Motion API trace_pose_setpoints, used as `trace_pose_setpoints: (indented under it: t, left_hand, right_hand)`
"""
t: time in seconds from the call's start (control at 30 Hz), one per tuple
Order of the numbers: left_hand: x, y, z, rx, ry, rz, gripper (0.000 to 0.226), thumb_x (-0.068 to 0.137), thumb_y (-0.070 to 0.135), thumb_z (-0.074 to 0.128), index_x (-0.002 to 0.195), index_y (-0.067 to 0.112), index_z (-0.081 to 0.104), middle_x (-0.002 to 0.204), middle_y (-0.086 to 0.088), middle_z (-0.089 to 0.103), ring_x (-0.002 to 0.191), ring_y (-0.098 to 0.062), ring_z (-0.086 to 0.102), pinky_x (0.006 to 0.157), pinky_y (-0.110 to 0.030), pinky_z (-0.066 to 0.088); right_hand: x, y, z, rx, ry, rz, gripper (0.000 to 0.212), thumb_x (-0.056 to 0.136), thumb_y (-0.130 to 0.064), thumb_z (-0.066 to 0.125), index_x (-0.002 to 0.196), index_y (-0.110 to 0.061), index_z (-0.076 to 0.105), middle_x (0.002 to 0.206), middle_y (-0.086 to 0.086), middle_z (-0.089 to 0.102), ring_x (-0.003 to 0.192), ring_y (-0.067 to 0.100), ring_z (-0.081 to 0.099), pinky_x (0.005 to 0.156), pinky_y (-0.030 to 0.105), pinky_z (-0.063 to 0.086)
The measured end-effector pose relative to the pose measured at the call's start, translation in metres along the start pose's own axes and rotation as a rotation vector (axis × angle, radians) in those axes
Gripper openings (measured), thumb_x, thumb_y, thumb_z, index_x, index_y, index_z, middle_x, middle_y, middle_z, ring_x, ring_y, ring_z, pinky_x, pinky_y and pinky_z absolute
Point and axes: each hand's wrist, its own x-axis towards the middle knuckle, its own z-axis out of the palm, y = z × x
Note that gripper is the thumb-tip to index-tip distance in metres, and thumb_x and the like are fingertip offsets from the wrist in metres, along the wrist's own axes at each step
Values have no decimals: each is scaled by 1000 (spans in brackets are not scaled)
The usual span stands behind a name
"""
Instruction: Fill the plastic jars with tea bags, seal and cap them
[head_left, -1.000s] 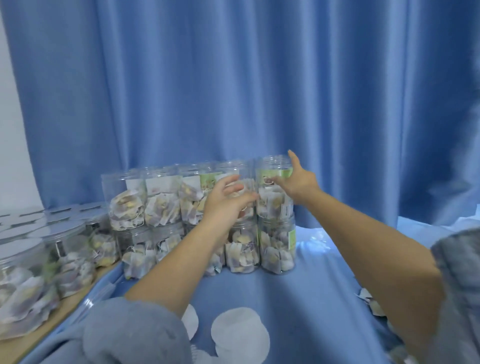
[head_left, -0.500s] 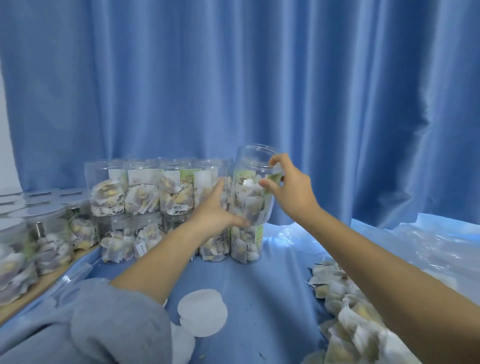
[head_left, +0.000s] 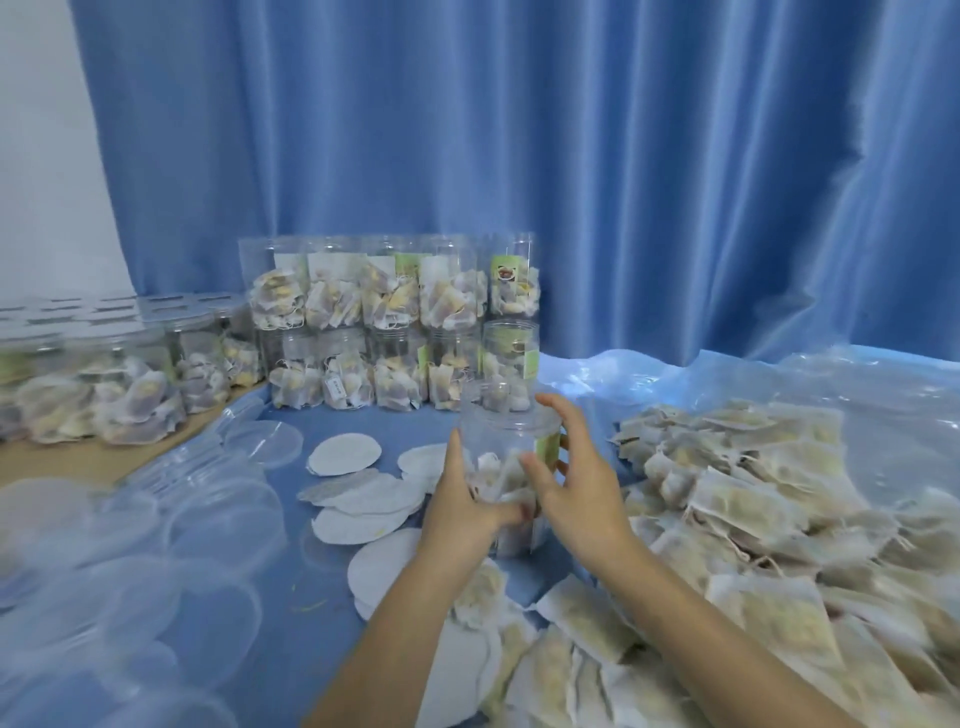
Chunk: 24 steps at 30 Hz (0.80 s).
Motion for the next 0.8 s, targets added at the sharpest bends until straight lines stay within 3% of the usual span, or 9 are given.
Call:
trace_pose_setpoints:
  t: [0.07, 0.13, 0.2, 0.3, 0.4, 0.47, 0.53, 0.67, 0.8]
  left_hand:
    - [-8, -8, -1, -18, -4, -61, 92, 74, -3, 71, 141, 39, 25, 134, 14, 44, 117, -6, 51, 99, -31, 46]
    - [-14, -17, -3, 6, 44, -100, 90, 80, 2, 68, 147, 34, 19, 134, 15, 37, 120, -3, 41, 104, -30, 40]
    - [-17, -22, -8, 98, 177, -35, 67, 86, 2, 61, 142, 28, 36, 132, 13, 47, 113, -2, 47, 94, -20, 44]
    - [-19, -22, -18, 195, 403, 139, 41, 88, -5, 52, 117, 24, 58, 111, 9, 63, 90, 7, 57, 72, 0, 41]
    - [-21, -20, -25, 202, 541, 179, 37, 85, -6, 51, 94, 28, 60, 93, 11, 66, 82, 10, 58, 66, -1, 41]
    - [-22, -21, -26, 181, 590, 168, 40, 84, -7, 49, 84, 32, 59, 88, 8, 67, 79, 2, 59, 64, -5, 43]
    - [-22, -19, -29, 136, 650, 159, 45, 82, -8, 48, 77, 36, 57, 79, 11, 66, 73, -4, 60, 60, -9, 43]
    - [-20, -13, -38, 68, 793, 149, 44, 81, -6, 48, 72, 36, 55, 71, 15, 63, 70, -27, 63, 62, -31, 48]
    - [-20, -12, -45, 38, 874, 74, 39, 80, -3, 47, 71, 34, 54, 71, 14, 64, 69, -30, 64, 74, -44, 52]
  right_hand:
    - [-5, 5, 2, -13, -34, -42, 63, 92, -16, 56, 119, -64, 25, 113, -29, 52, 95, 9, 57, 88, 14, 43]
    - [-5, 9, 2, 27, -25, 16, 64, 90, -20, 59, 116, -65, 21, 114, -27, 52, 97, 11, 57, 85, 17, 45]
    - [-3, 10, -1, 0, 107, 66, 48, 84, -24, 66, 107, -48, 31, 104, -21, 50, 93, 9, 57, 81, 25, 48]
    - [-5, 4, -6, -290, 221, -213, 16, 81, -21, 67, 82, -19, 51, 79, -7, 50, 71, 15, 51, 67, 30, 46]
    - [-9, -7, -3, -331, -357, -123, 5, 83, -27, 62, 82, -22, 62, 75, -6, 62, 70, 14, 57, 71, 36, 51]
    - [-10, -11, 1, -459, -794, 53, 26, 84, -35, 59, 110, -33, 60, 98, -7, 66, 87, 10, 59, 84, 31, 49]
    - [-11, -11, 4, -533, -990, 121, 45, 85, -41, 60, 129, -35, 50, 112, -5, 61, 98, 12, 56, 89, 29, 46]
    - [-8, -10, 2, -403, -885, 133, 40, 80, -33, 73, 117, -26, 61, 88, -12, 60, 84, 9, 59, 82, 24, 48]
    - [2, -23, -7, -270, -679, 83, 28, 74, -24, 79, 96, -31, 64, 76, -14, 59, 68, -1, 55, 71, 13, 46]
